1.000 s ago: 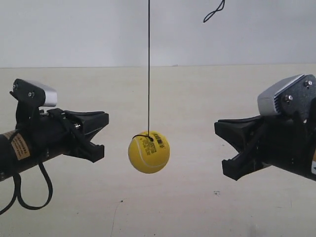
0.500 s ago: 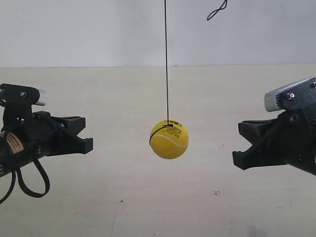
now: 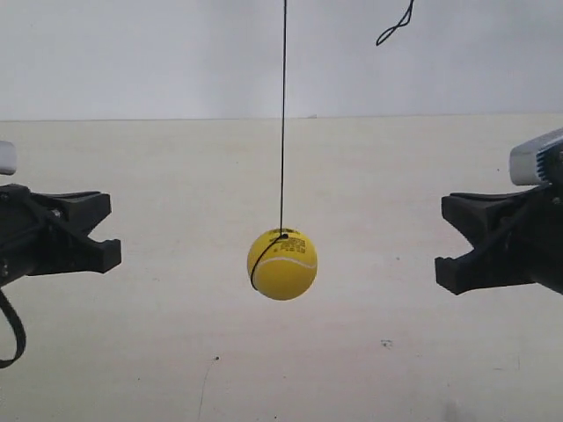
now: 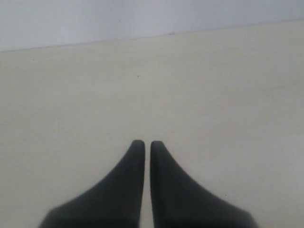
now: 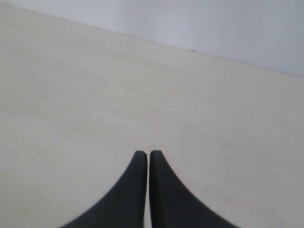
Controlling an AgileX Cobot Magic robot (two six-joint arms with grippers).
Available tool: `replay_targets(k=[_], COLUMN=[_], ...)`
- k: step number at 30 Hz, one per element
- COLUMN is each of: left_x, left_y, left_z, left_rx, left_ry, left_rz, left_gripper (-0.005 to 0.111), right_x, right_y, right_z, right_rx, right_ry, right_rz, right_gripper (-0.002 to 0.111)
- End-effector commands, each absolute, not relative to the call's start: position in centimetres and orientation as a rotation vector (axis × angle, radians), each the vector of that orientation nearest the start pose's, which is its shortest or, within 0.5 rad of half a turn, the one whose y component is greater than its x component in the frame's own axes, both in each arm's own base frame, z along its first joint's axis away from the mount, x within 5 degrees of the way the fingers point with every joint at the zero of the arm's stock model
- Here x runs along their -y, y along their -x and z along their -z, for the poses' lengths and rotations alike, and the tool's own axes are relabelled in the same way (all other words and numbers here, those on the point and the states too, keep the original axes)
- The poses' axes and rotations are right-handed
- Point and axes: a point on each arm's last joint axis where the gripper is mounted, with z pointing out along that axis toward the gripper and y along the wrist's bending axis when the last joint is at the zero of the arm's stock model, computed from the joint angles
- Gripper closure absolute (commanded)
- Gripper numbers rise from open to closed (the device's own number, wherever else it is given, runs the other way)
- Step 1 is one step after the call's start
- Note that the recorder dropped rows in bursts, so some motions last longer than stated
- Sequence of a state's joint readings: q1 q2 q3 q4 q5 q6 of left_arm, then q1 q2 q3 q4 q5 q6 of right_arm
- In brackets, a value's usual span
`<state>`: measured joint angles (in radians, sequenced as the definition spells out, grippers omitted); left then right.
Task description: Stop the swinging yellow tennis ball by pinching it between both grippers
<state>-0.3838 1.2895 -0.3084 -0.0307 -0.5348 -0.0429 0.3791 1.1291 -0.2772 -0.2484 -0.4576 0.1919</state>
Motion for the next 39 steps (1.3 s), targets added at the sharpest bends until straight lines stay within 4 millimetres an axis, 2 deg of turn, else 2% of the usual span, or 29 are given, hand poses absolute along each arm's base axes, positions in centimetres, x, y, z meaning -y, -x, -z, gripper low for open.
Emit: replay_targets(k=[1,9,18,39], left_x=[7.2,5.3,4.0,2.8], left_y=[-18.2,-14.6,-11.4,-7.6], left_z=[-20.3,-21.3,-22.1,-23.0], left_rx=[-1.811,-1.67,-1.514,-1.447], left_ry=[-0.272,-0.178,-0.156,-0.157], left_rz=[0.303,0.324,0.352,0.406], left_gripper=[0.102,0.102,0.102,0.102], right_x=[-7.5,-6.3,-5.6,-5.4], right_y=[-16.0,-12.8,-10.6,-10.3], right_z=[-22.1,-23.3,-23.7,-24.0], right_rx=[-1.753,-1.562,-1.426,-1.398], right_ry=[0.444,0.416,0.409,0.401], right_rz=[-0.348,-0.378,-0.383,-0.388], right_gripper=[0.108,0.108,0.108,0.108])
